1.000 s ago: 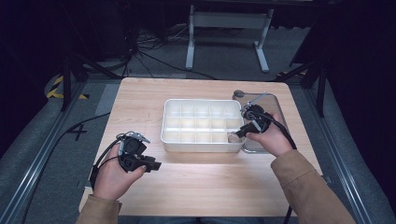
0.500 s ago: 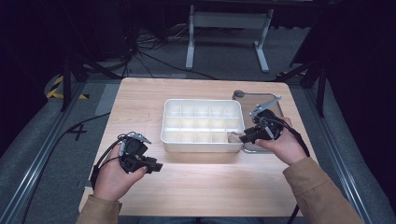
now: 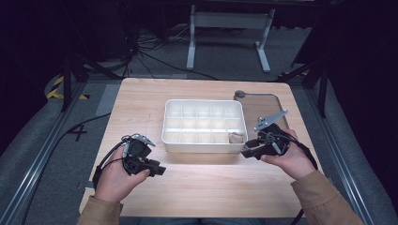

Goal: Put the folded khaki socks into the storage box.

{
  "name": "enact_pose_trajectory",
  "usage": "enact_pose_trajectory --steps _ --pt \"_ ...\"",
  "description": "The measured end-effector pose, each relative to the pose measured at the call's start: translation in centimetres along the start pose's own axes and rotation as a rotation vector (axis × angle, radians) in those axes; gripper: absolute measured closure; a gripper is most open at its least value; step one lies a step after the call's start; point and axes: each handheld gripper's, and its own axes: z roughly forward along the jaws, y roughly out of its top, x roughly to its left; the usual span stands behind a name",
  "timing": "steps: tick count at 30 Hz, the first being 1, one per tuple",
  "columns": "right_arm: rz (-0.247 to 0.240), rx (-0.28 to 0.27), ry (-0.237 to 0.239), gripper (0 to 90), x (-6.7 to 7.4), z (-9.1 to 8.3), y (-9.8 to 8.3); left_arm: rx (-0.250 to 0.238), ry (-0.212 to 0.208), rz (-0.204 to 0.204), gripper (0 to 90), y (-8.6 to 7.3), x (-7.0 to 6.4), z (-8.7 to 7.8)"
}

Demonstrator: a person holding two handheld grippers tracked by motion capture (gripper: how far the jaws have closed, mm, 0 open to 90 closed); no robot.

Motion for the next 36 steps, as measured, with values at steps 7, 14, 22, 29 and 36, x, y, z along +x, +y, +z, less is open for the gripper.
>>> enact_pose_trajectory --steps 7,14,22,29,36 --pt "-0.004 -0.002 0.010 54.5 1.3 1.1 -1.4 0.018 -0.011 -0.005 62.6 0.1 -0.1 0.1" --pt "-0.006 -0.023 0.025 53.8 2.2 2.1 -2.6 0.024 -0.017 0.002 61.5 0.0 -0.1 0.2" --pt "0.005 -0.039 0.051 52.7 2.7 3.8 -4.3 0.032 -0.024 0.009 59.2 -0.1 0.0 0.3" --pt "-0.006 -0.016 0.050 52.0 2.8 5.5 -5.3 0.040 -0.024 0.018 57.1 -0.1 0.0 0.6" --pt "-0.013 0.018 0.042 51.6 2.8 7.0 -5.9 0.020 -0.016 0.048 51.9 -0.4 0.2 1.4"
